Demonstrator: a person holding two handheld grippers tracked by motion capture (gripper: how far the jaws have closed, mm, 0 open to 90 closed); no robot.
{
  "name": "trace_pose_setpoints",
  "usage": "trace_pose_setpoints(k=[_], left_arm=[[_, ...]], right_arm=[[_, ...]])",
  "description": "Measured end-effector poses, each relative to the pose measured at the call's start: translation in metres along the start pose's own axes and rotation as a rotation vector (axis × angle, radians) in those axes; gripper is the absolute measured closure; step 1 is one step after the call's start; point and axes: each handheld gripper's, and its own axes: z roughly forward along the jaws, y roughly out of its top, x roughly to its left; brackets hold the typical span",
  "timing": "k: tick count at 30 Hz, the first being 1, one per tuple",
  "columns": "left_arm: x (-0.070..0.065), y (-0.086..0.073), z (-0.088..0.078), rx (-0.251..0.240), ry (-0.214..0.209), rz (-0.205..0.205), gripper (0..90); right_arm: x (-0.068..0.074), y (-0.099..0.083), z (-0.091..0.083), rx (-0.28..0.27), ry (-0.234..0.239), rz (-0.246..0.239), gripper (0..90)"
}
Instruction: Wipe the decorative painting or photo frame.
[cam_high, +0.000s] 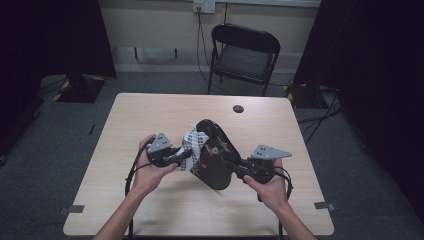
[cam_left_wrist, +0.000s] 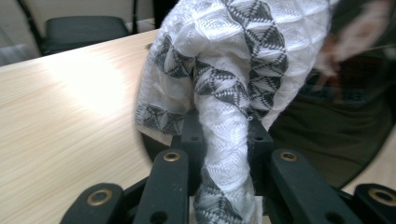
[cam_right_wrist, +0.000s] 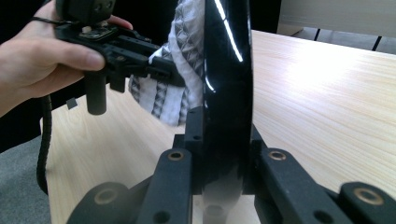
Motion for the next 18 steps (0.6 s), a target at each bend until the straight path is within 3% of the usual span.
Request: trace_pose_setpoints(k=[3, 6, 9, 13, 16, 18], left_arm=[[-0.016, 0.005, 0.006, 0.009, -0.037, 0.047, 75.2], [-0.02, 0.007, 0.006, 0.011, -0.023, 0.078, 75.2], [-0.012, 0.005, 0.005, 0.001, 0.001, 0.054, 75.2], [0.008, -0.003, -0.001, -0.004, 0.07, 0.008, 75.4], [0.018, -0.008, -0.003, -0.005, 0.09, -0.013, 75.8], [0.019, -0.009, -0.003, 0.005, 0.081, -0.018, 75.8]], right_arm=[[-0.001, 0.0, -0.001, 0.001, 0.0, 0.002, 80.3], [-0.001, 0.0, -0.002, 0.006, 0.0, 0.006, 80.3], [-0.001, 0.0, -0.001, 0.004, -0.001, 0.003, 80.1], [0.0, 0.0, -0.001, 0.005, -0.001, 0.002, 80.0], [0.0, 0.001, -0.001, 0.007, 0.001, 0.0, 80.0], [0.0, 0.001, 0.0, 0.007, 0.001, 0.001, 80.1]])
